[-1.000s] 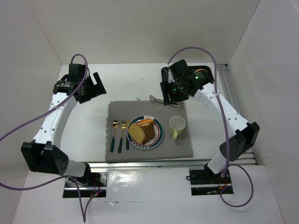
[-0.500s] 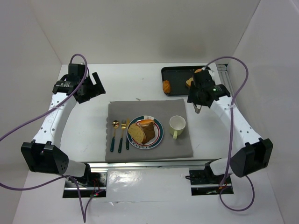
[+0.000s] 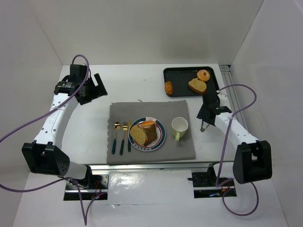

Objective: Place the bread

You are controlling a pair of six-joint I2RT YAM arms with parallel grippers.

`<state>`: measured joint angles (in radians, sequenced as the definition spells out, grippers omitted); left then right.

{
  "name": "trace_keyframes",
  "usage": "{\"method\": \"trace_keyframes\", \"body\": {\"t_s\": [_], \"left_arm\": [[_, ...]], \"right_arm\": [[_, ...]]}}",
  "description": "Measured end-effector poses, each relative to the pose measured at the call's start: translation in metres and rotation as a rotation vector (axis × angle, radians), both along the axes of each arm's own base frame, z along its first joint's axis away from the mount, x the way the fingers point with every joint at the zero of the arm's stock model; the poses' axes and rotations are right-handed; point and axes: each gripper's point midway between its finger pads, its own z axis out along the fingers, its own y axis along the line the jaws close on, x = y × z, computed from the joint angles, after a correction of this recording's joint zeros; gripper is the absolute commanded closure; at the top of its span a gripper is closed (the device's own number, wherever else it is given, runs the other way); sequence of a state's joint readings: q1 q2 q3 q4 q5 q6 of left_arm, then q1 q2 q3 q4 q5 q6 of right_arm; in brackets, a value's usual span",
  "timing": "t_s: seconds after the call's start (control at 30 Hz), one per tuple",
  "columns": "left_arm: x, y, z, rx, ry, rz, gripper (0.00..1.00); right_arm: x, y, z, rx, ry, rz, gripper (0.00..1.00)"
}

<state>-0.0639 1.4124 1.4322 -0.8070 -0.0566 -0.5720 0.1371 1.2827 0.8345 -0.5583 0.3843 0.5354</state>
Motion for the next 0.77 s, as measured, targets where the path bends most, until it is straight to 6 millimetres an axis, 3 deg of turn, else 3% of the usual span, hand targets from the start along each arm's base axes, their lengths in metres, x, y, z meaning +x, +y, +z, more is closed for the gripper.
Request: {"method": "trace_keyframes", "body": {"t_s": [0.1,0.3,0.6,0.77], "left_arm": [[0.000,0.000,0.000,0.001,0.000,0.000,0.01],[0.000,0.001,0.000,0.014,0.000,-0.014,0.01],[0.001,0.001,-0.003,0.017,0.008,-0.017,0.01],[0.001,0.000,-0.005,0.014,0.013,-0.019,0.01]], "right_arm": [[0.010,-0.006,-0.004,0.005,-0.024,-0.022,0.01],[0.023,-0.018,0.006,0.010,-0.064,-0.061,0.01],[0.053,-0.026,0.086,-0.008,-0.200,-0.132,0.01],[0.046,-0.031,0.091,-0.024,-0.181,-0.156,0.01]]}}
